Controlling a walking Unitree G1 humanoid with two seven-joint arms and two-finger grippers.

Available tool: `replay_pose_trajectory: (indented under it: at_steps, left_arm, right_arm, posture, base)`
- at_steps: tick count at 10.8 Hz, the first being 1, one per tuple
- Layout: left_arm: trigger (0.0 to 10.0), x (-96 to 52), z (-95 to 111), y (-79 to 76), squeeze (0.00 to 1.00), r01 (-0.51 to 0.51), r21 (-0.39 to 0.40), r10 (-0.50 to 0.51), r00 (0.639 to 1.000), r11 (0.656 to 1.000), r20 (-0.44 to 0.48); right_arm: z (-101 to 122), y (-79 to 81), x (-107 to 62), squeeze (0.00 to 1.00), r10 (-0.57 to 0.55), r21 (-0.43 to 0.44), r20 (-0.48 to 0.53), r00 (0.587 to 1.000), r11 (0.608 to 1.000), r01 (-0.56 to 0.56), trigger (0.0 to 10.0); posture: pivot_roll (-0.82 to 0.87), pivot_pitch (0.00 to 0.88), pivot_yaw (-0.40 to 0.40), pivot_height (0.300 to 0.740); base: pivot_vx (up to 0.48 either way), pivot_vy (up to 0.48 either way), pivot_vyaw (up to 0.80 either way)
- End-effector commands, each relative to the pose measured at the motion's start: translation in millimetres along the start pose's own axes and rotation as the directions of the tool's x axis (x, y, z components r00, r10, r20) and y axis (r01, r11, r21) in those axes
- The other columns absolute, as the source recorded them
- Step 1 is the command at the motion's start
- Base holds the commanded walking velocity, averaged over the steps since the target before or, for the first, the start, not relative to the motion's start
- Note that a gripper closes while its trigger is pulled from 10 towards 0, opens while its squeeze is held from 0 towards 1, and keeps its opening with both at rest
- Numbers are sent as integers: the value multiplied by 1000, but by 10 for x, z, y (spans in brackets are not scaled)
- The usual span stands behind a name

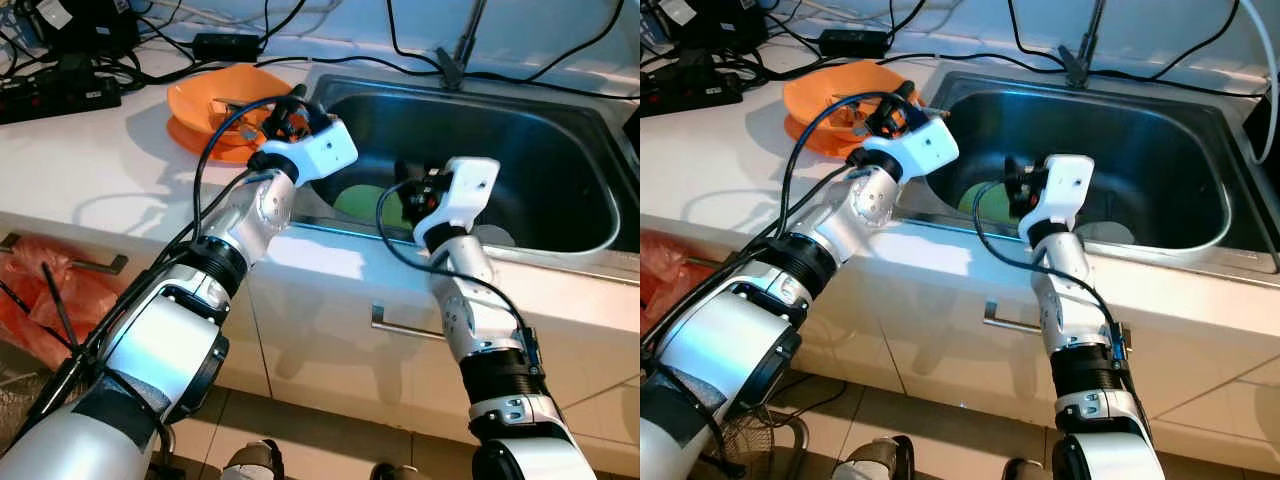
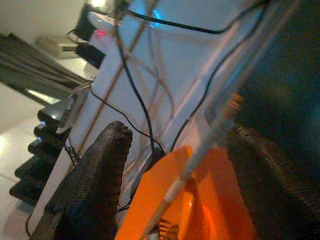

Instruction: Kitchen organization

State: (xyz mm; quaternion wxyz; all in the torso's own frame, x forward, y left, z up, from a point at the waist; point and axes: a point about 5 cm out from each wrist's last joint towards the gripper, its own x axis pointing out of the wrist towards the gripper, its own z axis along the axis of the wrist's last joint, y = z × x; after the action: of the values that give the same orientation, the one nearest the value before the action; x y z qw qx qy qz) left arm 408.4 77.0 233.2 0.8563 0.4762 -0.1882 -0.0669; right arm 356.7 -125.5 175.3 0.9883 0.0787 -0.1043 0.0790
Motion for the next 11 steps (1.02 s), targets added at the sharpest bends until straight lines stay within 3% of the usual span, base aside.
replay_pose_trajectory:
  at_steps: [1,2,3,4,5,7,9,10,11]
  left_arm:
    - [10000,-21,76,-4,0,-27,-79,30,999,997,42]
    - [10000,-72,-8,-27,0,-104,-291,95,994,951,-47]
    - [10000,-119,-81,25,0,-178,-465,140,983,867,-115]
    - [10000,-226,-143,22,0,-176,-518,153,984,837,-87]
    - [10000,-242,-199,25,0,-164,-535,130,986,829,-100]
    - [10000,-295,-139,69,0,-139,-586,145,989,798,-37]
    - [10000,-232,-7,85,0,-27,-412,63,995,911,72]
    - [10000,-194,12,87,0,5,-322,22,996,947,81]
    - [10000,-125,6,83,0,64,-169,-53,996,984,70]
  right_arm:
    - [-2,5,-7,0,-6,-2,0,1000,1000,6,10000]
    - [120,-52,78,0,-54,2,30,998,999,54,10000]
    - [174,-112,69,0,-91,30,35,995,995,90,10000]
    - [146,-161,50,0,-80,14,29,996,997,80,10000]
    - [144,-149,102,0,-65,-12,23,998,998,65,10000]
    - [155,-27,120,0,-50,17,40,998,999,49,10000]
    - [133,-22,138,0,-37,14,25,999,999,36,10000]
    - [139,-9,157,0,-29,13,27,999,1000,28,10000]
    - [151,13,184,0,-24,18,31,999,1000,24,10000]
  posture:
    - [22,100,-10,740]
    - [-9,127,-9,740]
    - [-8,117,33,740]
    - [-9,75,16,740]
    - [36,105,43,740]
    - [26,97,40,740]
    - [30,89,37,740]
    - [35,90,38,740]
    - [42,100,44,740]
  base:
    - [0,0,0]
    - [0,0,0]
    - [0,0,0]
    - [0,0,0]
    - [0,0,0]
    - [0,0,0]
    - [0,0,0]
    - [0,0,0]
    - [0,0,0]
